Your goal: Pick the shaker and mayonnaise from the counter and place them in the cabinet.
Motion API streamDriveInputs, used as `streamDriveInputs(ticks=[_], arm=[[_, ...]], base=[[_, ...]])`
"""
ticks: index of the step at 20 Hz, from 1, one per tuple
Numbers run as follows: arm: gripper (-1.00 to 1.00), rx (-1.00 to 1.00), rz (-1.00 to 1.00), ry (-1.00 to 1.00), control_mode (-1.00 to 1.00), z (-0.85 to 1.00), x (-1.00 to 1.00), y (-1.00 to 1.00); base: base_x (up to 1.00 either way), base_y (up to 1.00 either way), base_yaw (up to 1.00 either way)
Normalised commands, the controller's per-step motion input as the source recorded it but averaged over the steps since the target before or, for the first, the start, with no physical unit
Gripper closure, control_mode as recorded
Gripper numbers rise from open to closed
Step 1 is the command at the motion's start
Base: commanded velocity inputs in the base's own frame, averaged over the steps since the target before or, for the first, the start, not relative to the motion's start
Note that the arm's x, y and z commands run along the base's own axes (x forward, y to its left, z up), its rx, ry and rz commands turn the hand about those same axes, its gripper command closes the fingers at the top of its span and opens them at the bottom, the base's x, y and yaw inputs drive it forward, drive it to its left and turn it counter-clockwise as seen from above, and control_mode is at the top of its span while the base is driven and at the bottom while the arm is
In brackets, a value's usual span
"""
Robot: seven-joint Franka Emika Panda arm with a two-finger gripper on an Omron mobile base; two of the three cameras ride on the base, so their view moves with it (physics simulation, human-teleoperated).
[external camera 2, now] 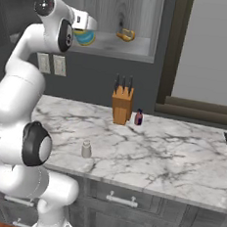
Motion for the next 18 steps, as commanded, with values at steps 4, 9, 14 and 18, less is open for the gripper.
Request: streamDriveInputs(ticks=[4,9,14,18], arm=[[1.0,0.04,-0.04,0.0,-1.0,-0.31,0.43,-0.05],[1.0,0.06,-0.03,0.0,-1.0,-0.33,0.38,-0.03],[1.0,0.05,0.0,0.0,-1.0,-0.39,0.28,-0.03],[1.0,0.04,0.0,0.0,-1.0,-0.44,0.28,-0.02]], base=[[0.0,0.0,0.0],[0.0,0.0,0.0],[0.0,0.0,0.0],[0.0,0.0,0.0]])
